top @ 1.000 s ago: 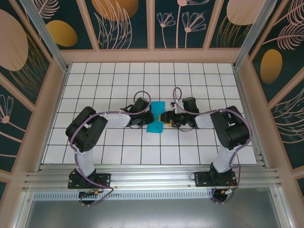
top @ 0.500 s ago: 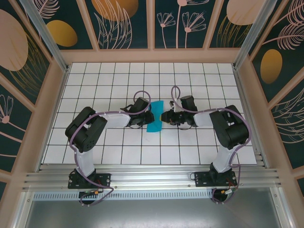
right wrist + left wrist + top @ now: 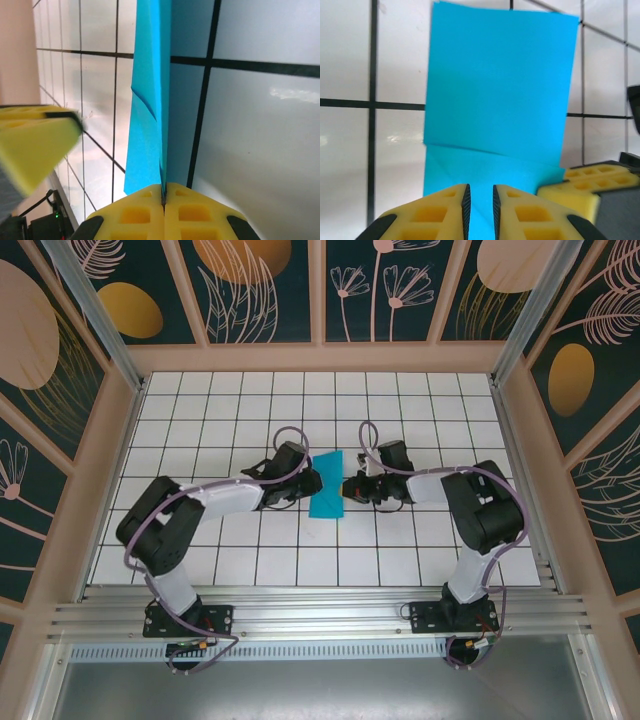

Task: Fold a paper plane with a square sheet of paper (pick it up from the middle)
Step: Turn over the paper at the center of the table.

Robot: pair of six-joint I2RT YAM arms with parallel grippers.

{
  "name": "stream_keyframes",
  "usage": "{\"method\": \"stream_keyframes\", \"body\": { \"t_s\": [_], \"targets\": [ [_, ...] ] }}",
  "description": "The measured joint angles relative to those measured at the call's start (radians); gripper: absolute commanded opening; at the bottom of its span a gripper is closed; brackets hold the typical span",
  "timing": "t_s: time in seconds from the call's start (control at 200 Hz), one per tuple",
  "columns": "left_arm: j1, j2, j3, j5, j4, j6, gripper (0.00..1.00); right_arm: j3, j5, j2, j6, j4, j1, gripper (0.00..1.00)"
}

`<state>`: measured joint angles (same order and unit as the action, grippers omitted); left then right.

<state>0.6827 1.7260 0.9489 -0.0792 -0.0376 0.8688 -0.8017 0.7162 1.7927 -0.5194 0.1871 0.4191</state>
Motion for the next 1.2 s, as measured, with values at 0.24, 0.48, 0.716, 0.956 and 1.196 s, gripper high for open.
{"method": "stream_keyframes", "body": {
  "t_s": [0.24, 0.48, 0.716, 0.956, 1.196],
  "targets": [
    [-0.052, -0.232, -0.093, 0.127, 0.016, 0.016, 0.27, -0.204, -0.337, -0.156, 0.109, -0.389, 0.053, 0.0],
    [-0.094, -0.389, -0.203, 0.261, 0.038, 0.048, 0.3, -0.506, -0.922, -0.202, 0.086, -0.871, 0.182, 0.0],
    [-0.102, -0.494, -0.278, 0.362, 0.057, 0.084, 0.34, -0.565, -1.135, -0.068, -0.03, -1.154, 0.296, 0.03],
    [-0.109, -0.603, -0.327, 0.457, 0.087, 0.105, 0.39, -0.706, -1.034, 0.228, -0.081, -1.206, 0.426, 0.31],
    [-0.116, -0.634, -0.327, 0.481, 0.118, 0.101, 0.41, -0.81, -0.771, 0.294, -0.074, -1.054, 0.477, 0.51]
  ]
}}
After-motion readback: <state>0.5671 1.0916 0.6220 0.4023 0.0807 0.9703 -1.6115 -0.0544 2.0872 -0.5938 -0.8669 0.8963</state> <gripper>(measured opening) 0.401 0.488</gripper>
